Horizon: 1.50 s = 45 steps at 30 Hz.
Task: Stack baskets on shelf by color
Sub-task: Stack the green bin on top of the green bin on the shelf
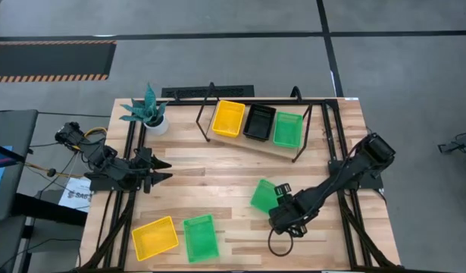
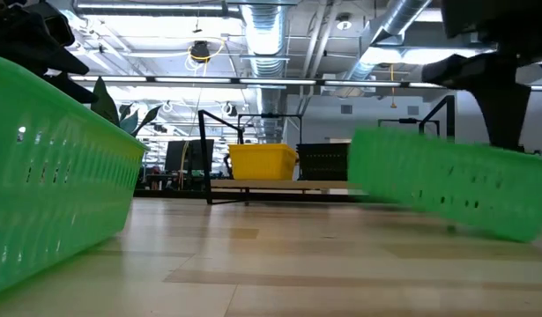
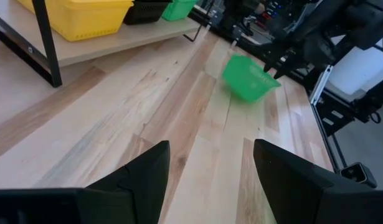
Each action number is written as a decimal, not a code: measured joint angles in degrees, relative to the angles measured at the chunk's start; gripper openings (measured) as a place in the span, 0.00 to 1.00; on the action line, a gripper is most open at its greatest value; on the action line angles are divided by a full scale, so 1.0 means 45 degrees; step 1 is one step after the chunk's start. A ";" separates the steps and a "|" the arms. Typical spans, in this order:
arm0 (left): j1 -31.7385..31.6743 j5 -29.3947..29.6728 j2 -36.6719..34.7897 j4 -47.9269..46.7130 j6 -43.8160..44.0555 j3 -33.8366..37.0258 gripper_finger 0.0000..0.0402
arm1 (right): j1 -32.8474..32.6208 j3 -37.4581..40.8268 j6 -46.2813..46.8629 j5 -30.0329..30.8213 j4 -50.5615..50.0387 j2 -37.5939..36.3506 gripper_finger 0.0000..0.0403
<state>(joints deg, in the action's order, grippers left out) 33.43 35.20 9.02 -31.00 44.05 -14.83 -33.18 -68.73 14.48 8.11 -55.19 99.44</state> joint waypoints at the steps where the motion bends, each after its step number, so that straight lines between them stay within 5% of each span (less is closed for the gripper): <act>1: 0.0005 -0.0013 0.0000 0.0009 0.0000 0.0000 0.55 | 0.0031 0.0012 -0.0006 -0.0013 -0.0066 0.0033 0.49; 21: 0.0003 -0.0017 0.0000 -0.0083 0.0012 0.0000 0.55 | 0.1334 -0.2967 0.0681 -0.0056 -0.0304 0.0106 0.44; 32: 0.0000 -0.0009 0.0000 -0.0083 0.0034 0.0000 0.55 | 0.0291 -0.2991 0.0534 -0.0109 -0.3658 0.0106 0.45; 45: 0.0000 0.0025 0.0000 -0.0094 0.0031 0.0000 0.55 | -0.0486 -0.2996 -0.0023 0.0192 -0.3745 0.0887 0.44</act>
<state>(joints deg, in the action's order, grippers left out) 33.43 35.31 9.02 -31.42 44.19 -14.83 -35.37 -82.21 14.37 8.97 -72.04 103.43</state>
